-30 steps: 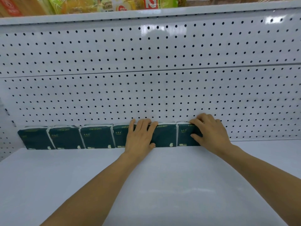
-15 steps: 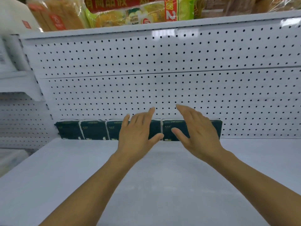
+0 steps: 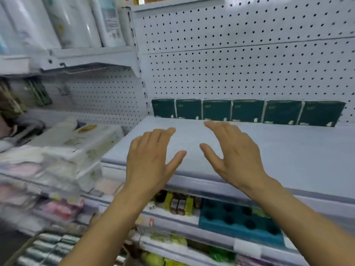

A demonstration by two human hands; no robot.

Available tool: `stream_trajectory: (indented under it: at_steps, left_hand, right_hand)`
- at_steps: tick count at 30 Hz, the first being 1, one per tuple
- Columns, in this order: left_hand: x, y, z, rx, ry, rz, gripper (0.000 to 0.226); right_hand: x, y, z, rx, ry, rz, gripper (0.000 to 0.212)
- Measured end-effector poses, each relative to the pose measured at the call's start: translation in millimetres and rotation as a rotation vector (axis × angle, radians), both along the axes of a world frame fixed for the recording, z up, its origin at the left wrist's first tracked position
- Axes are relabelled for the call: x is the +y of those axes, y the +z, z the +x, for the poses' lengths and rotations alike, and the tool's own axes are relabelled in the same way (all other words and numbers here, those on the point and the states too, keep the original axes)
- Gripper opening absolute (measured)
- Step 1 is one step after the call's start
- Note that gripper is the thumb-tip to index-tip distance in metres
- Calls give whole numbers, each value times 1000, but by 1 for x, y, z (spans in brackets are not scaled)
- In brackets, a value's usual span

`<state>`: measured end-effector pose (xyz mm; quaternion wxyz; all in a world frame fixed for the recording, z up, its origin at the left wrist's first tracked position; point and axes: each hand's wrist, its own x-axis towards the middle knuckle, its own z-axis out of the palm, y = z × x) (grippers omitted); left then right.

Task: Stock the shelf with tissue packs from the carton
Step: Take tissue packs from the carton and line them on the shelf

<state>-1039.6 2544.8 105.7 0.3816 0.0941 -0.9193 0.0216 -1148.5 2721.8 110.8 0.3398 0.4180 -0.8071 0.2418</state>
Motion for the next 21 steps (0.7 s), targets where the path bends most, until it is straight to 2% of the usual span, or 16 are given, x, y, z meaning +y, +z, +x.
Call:
stream_trajectory:
  at_steps: [5, 9, 15, 21]
  left_hand:
    - [-57, -28, 83, -16, 51, 33, 54]
    - [-106, -60, 146, -148, 159, 74, 56]
    - [-163, -123, 226, -379, 363, 286, 65]
    - [-191, -192, 283, -513, 530, 551, 67]
  right_hand:
    - [-60, -25, 65, -54, 174, 10, 42]
    - [-116, -58, 113, -134, 303, 104, 45]
    - [-192, -130, 159, -269, 437, 301, 46]
    - [-233, -188, 176, -351, 579, 503, 45]
